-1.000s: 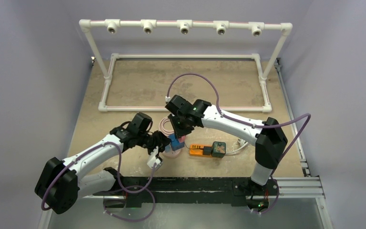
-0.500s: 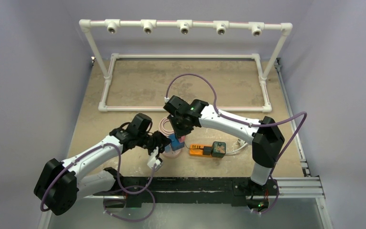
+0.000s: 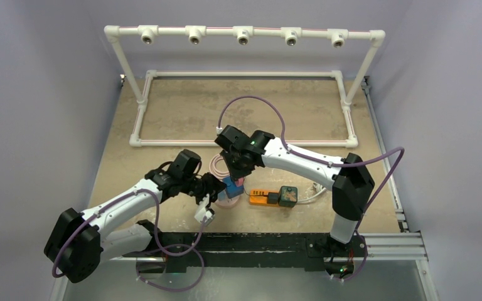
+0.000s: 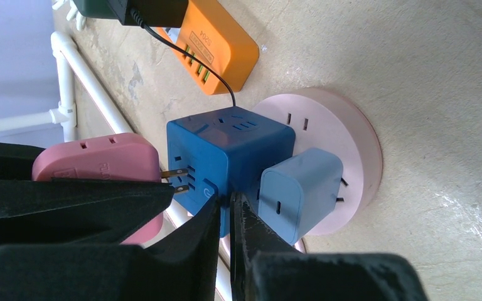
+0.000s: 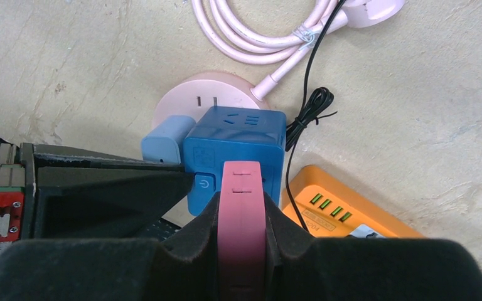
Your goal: Insert the plug
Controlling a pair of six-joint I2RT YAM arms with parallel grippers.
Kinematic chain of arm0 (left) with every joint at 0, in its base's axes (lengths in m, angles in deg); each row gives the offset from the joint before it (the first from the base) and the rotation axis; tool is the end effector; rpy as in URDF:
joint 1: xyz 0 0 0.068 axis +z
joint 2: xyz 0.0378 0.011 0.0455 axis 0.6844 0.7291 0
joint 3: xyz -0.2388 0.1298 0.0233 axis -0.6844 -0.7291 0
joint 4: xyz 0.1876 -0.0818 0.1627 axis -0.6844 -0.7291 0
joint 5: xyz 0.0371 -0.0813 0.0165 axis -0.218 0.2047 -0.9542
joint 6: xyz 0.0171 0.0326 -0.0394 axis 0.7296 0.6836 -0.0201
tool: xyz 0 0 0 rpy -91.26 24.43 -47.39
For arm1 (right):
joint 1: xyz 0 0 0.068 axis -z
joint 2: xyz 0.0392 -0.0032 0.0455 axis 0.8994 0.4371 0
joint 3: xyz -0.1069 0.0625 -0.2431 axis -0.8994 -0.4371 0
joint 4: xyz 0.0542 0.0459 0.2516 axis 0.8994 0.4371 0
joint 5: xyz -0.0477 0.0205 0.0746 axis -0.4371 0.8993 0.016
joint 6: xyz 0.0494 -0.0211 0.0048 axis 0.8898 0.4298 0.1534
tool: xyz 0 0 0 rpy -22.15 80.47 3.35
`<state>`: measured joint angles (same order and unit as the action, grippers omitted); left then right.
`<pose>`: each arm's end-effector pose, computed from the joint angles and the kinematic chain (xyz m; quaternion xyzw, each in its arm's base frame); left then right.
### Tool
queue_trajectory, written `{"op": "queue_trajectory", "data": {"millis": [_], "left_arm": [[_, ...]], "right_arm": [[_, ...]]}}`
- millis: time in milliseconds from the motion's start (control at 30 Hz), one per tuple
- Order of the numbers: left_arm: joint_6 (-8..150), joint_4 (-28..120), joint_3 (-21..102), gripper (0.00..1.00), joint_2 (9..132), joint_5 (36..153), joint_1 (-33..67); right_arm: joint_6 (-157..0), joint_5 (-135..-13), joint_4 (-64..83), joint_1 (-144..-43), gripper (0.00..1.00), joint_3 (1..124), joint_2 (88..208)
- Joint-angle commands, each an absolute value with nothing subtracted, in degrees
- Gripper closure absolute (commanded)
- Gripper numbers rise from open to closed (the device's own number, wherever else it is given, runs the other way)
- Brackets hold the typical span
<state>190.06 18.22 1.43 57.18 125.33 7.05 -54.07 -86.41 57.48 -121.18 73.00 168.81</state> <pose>0.1469 -0.1351 0.1962 0.8845 0.1871 -0.0955 0.4167 0.2057 0.3118 0.2654 -0.2068 0.9516 0.1237 0.1908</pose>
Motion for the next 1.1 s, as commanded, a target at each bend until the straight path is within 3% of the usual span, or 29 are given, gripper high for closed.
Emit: {"op": "queue_trajectory", "data": {"millis": [0,1067], "left_arm": [[188.9,15.5,-0.1,0.93,58.1,125.0,6.4],[187.8,15.7,-0.3,1.0,57.8,124.3,6.0]], "right_arm": [[-54.8,-87.7,57.3,-121.5,1.0,75.4,169.0],[-56.6,-90.0,60.7,-122.5,1.0,75.5,171.0]]}}
